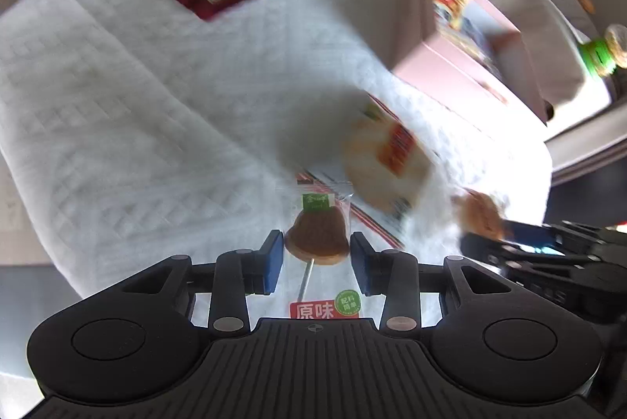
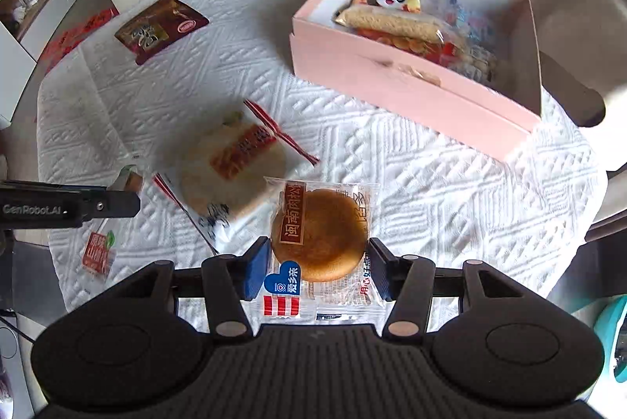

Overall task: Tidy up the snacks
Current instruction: 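Drop the lollipop into the pink box with the left gripper while the right drops the cake in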

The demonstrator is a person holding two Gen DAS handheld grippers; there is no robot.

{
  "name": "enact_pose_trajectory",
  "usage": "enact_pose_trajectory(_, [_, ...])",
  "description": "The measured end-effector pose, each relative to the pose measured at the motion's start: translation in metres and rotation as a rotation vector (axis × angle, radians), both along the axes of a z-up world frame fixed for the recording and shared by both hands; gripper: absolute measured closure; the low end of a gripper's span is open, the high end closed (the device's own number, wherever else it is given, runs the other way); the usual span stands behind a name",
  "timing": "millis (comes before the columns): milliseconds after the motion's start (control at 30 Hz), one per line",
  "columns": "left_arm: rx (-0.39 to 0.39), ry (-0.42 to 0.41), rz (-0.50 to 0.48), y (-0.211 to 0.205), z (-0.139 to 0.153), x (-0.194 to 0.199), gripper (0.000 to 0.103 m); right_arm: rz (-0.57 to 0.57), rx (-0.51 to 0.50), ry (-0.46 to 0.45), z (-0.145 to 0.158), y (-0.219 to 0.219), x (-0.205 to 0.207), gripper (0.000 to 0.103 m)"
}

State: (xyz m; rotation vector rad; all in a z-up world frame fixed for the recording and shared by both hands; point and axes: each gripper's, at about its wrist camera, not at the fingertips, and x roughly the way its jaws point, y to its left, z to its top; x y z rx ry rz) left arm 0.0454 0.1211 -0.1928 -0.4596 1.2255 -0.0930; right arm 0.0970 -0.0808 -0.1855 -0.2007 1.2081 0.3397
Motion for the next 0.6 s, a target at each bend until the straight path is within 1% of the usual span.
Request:
enact_pose_trajectory(133, [-0.031,0.019,-0.050,-0.031,0.004,-0.005,0.061,0.008,0.008,0.022,-0.005,-0.015,-0.010,0.050])
enact_pose_trajectory(233, [-0.032,-0.006,-0.077,-0.048,0.017,0.001,0.061,0.020,0.021,0.007,0.001,-0.025,-0.019,0.050])
enact_pose_trajectory(333, [-0.019,-0.053,-0.091,-0.060,0.040,0.009,0.061,0.015,0.037,0.008,0.007,-0.034,-0.027,0.050])
enact_pose_trajectory(433, [-0.011,-0.086,-0.085,-0.063,0.067,0.023,0.061,-0.016,0.082,0.010,0.018,-0.043,-0.031,0.050])
enact_pose_trajectory(533, [-0.032,-0.141,-0.085,-0.068,0.103,0.046,0.061,-0.036,0.127,-0.013,0.039,-0.049,-0.035,0.050])
enact_pose_trajectory(600, [-0.027,-0.199,-0.106,-0.076,0.131,0.066,0.061,-0.027,0.149,-0.033,0.054,-0.050,-0.038,0.050])
